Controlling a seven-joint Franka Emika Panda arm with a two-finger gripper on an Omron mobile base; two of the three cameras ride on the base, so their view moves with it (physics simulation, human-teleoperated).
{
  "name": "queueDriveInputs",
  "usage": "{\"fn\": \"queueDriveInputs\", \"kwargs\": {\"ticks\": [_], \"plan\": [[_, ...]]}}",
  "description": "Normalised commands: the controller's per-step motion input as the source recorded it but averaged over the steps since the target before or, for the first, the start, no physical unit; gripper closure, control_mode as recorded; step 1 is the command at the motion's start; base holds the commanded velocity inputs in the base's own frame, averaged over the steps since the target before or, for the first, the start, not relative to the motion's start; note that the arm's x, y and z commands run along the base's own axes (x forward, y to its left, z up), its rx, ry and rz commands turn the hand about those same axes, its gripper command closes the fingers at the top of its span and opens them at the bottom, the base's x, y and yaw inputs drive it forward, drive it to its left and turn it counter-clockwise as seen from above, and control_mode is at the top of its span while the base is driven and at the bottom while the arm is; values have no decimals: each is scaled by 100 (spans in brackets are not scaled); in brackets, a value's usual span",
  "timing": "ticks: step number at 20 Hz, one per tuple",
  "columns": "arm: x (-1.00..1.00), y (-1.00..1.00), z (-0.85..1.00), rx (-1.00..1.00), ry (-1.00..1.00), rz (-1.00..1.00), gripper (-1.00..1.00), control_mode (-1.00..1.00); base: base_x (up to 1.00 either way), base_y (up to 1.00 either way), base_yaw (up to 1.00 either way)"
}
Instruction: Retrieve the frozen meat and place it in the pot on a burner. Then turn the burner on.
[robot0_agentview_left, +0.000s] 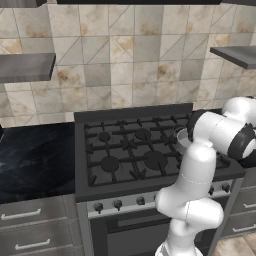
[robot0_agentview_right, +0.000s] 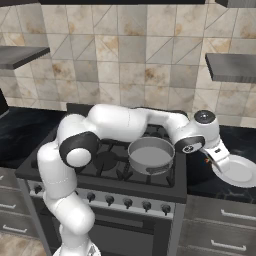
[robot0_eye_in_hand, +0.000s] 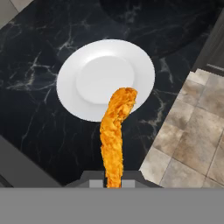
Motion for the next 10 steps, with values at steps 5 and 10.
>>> {"fn": "queueDriveInputs", "kwargs": {"ticks": [5, 10], "plan": [[-10, 15, 53, 0, 2, 0, 100, -100, 0, 0, 0], [-15, 0, 95, 0, 1, 0, 100, -100, 0, 0, 0]]}}
